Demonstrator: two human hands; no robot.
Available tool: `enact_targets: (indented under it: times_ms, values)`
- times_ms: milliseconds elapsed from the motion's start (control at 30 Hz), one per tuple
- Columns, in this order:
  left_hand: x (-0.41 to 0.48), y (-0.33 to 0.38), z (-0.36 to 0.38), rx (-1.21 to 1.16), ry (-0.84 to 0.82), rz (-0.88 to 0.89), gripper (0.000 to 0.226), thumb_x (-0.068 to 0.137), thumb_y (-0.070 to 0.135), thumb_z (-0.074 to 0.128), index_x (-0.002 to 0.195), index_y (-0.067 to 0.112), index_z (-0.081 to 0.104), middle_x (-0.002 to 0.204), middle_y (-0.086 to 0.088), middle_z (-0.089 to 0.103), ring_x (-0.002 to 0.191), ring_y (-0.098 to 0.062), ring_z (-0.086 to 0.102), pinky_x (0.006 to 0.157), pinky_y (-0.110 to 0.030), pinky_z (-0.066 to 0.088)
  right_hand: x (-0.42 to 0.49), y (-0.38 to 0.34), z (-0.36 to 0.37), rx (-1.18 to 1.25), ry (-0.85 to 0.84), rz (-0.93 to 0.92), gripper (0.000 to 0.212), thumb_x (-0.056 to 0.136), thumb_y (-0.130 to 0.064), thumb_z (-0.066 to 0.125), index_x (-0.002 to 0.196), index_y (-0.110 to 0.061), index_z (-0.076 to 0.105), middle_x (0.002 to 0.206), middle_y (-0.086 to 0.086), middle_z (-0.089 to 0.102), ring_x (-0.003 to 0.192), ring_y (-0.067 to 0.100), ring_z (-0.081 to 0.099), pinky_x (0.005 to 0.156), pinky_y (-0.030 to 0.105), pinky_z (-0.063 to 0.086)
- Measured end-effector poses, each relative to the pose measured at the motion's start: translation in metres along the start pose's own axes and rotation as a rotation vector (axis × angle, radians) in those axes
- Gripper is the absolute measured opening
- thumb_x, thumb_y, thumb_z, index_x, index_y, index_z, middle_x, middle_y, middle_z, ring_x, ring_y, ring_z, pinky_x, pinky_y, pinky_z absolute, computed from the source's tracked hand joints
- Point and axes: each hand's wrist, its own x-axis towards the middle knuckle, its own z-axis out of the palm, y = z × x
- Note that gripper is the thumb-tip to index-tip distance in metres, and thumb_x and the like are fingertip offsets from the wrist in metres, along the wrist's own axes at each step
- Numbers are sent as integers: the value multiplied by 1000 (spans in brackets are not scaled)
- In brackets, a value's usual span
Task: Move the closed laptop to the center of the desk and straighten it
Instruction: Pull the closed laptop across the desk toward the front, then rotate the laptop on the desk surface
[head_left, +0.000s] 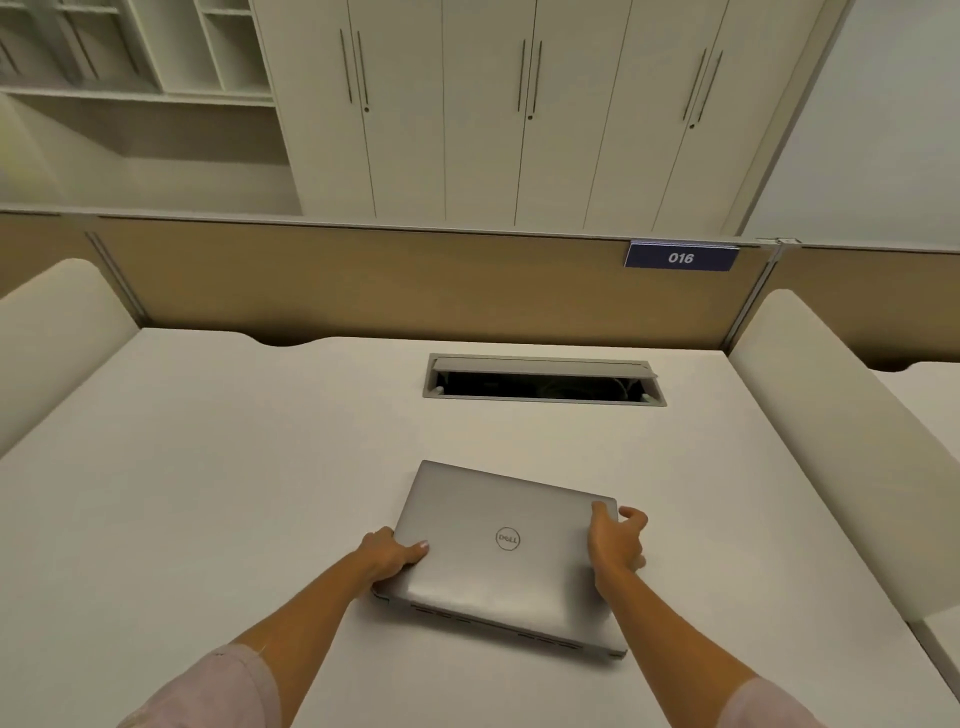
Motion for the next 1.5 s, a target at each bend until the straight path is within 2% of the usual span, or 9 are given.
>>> enact_targets:
  times_ms: [367, 533, 733, 1033, 1167, 1233, 1367, 1433, 1500]
  values:
    - [-7, -55, -50, -112, -40, -143, 75, 87, 51, 62, 140, 6, 35, 135, -12, 49, 117, -27, 53, 99, -37, 49, -38, -23, 65, -135, -178, -124, 50, 91, -53, 50, 127, -23, 31, 100, 10, 50, 114, 35, 43, 101, 56, 37]
    - [-10, -59, -57, 106, -56, -251, 85, 88, 62, 50, 146, 6, 25, 143, -13, 43, 120, -25, 54, 99, -37, 51, -45, -26, 83, -198, -205, -161, 54, 90, -53, 50, 131, -24, 31, 116, 15, 57, 114, 34, 43, 100, 53, 37]
    - [-14, -54, -50, 219, -143, -356, 83, 91, 64, 40, 142, -2, 32, 141, -15, 46, 122, -26, 58, 98, -32, 51, -43, -26, 96, -297, -225, -247, 62, 86, -52, 55, 136, -26, 29, 129, 14, 56, 119, 36, 42, 99, 51, 34]
    - [-25, -50, -40, 460, -170, -331, 84, 95, 65, 26, 138, -6, 38, 133, -17, 60, 119, -24, 61, 105, -29, 44, -39, -15, 102, -465, -290, -344, 67, 80, -56, 60, 135, -39, 26, 143, 13, 39, 124, 38, 35, 101, 52, 30]
    - [-25, -49, -32, 642, -133, -225, 73, 96, 62, 24, 102, -1, 61, 124, -15, 66, 116, -25, 63, 100, -28, 42, -34, -11, 101, -527, -305, -401, 70, 81, -57, 61, 138, -40, 25, 146, 13, 36, 126, 39, 34, 103, 52, 29]
    - [-24, -49, -28, 702, -126, -202, 70, 97, 61, 23, 79, 2, 56, 123, -15, 67, 115, -25, 63, 100, -28, 42, -33, -8, 100, -542, -307, -425, 70, 81, -56, 62, 139, -41, 25, 146, 12, 35, 127, 39, 34, 104, 52, 28]
    - [-25, -52, -23, 706, -68, -156, 68, 97, 58, 30, 121, 1, 58, 126, -15, 64, 118, -27, 59, 101, -30, 42, -31, -5, 98, -556, -297, -461, 71, 81, -52, 64, 139, -41, 26, 147, 11, 36, 127, 39, 34, 105, 51, 27]
    - [-26, -54, -21, 708, -49, -133, 67, 97, 58, 33, 123, 2, 56, 123, -15, 65, 117, -27, 60, 99, -29, 44, -31, -2, 99, -570, -290, -468, 73, 80, -50, 65, 140, -39, 26, 147, 10, 35, 128, 39, 34, 106, 50, 26]
    - [-28, -57, -20, 704, -35, -121, 64, 96, 58, 35, 119, 3, 58, 98, -13, 68, 116, -26, 61, 97, -29, 45, -33, 1, 100, -615, -290, -475, 75, 79, -49, 66, 141, -38, 25, 148, 9, 33, 129, 38, 34, 107, 49, 26]
